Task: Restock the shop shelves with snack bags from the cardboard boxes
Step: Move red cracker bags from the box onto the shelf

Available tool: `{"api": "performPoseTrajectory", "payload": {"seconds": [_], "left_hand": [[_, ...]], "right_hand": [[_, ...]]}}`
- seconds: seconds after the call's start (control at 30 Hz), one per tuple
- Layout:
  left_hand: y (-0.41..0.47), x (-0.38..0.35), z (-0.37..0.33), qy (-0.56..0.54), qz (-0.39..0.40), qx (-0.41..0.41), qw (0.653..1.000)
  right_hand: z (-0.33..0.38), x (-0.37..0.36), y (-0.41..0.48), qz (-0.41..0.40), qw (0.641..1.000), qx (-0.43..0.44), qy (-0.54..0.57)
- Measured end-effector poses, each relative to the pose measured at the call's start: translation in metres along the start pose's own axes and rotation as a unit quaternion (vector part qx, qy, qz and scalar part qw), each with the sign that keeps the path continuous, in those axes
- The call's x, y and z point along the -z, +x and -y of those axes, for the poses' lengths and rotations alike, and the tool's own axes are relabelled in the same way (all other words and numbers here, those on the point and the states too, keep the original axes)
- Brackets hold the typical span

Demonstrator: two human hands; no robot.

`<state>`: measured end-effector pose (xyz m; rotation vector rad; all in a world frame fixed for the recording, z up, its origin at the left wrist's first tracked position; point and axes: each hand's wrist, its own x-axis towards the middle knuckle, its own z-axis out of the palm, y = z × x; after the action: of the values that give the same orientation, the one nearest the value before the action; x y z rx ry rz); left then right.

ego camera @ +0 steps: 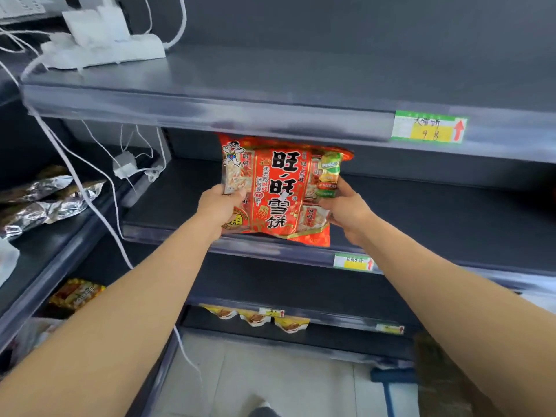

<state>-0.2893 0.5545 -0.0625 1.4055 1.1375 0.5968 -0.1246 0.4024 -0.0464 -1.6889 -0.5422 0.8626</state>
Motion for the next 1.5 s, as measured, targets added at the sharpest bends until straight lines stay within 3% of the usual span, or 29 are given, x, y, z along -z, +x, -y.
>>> {"api": "performPoseTrajectory", "payload": {"seconds": [0.37,0.5,0.63,1.2,1.5], "left_hand": [[0.075,0.013,0.004,-0.029,-0.002,-0.027,0.999],[0.102,0.022,0.016,0.032,-0.023,-0.001,0.999],[0.115,0.024,0.029,0.0,-0.009,0.025,1.0],[0.191,0.009,0.017,-0.061,-0.051,-0.035,0.996],[0.226,0.006,0.025,-0.081,-0.081,-0.076,0.991]], "right_hand": [[0.002,-0.043,0.049,-0.056,0.998,0.034,0.024],[-0.01,-0.063,0.066,-0.054,0.998,0.022,0.034],[-0.023,-0.074,0.076,-0.059,0.996,0.013,0.061],[-0.016,-0.096,0.148,-0.097,0.994,0.031,0.03],[-0.023,-0.108,0.181,-0.071,0.996,0.051,0.006]]}}
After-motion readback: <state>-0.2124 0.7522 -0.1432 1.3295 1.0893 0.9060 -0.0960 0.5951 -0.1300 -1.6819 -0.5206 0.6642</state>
